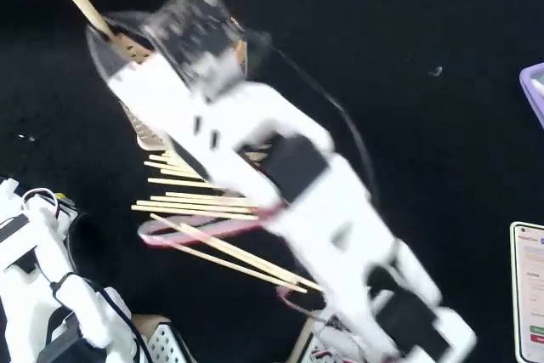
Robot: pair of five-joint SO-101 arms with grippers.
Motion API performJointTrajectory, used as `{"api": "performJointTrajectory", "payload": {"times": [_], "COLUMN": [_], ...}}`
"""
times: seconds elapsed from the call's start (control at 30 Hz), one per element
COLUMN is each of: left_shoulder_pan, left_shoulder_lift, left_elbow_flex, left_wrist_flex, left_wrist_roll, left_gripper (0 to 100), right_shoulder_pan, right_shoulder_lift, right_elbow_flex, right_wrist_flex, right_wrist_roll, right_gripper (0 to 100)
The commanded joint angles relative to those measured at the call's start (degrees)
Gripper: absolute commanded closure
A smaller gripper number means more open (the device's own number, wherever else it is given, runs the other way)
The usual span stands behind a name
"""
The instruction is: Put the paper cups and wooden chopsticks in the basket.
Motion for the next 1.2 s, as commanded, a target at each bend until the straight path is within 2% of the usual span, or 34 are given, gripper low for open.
{"api": "performJointTrajectory", "payload": {"times": [0.0,0.17,0.43,0.63,0.73,0.83,1.0,1.07,1.17], "left_shoulder_pan": [0.40,0.40,1.36,2.15,2.24,2.24,2.24,2.24,2.24], "left_shoulder_lift": [-0.97,-0.97,-1.05,-0.97,-0.97,-0.97,-0.88,-0.88,-0.88], "left_elbow_flex": [-2.68,-2.68,-2.68,-2.59,-2.59,-2.59,-2.59,-2.59,-2.59], "left_wrist_flex": [-0.53,-0.53,-0.53,-0.53,-0.53,-0.53,-0.53,-0.53,-0.53], "left_wrist_roll": [0.09,0.09,0.09,0.00,0.00,0.00,0.00,0.00,0.00], "left_gripper": [78,78,78,78,78,78,78,78,78], "right_shoulder_pan": [1.49,4.57,8.97,8.88,8.88,8.88,8.97,8.62,7.56], "right_shoulder_lift": [12.09,24.31,37.93,40.13,39.96,39.08,35.30,32.92,29.67], "right_elbow_flex": [-13.58,-23.69,-35.03,-35.47,-35.65,-37.93,-46.90,-50.42,-53.85], "right_wrist_flex": [-8.70,-14.68,-13.36,-4.66,0.53,5.54,12.40,19.87,36.57], "right_wrist_roll": [-0.79,-1.14,-1.23,-1.23,-2.11,-6.95,-7.21,-7.21,-7.12], "right_gripper": [98.7,98.7,98.7,97.9,87.2,78.9,84.1,85.6,85.8]}}
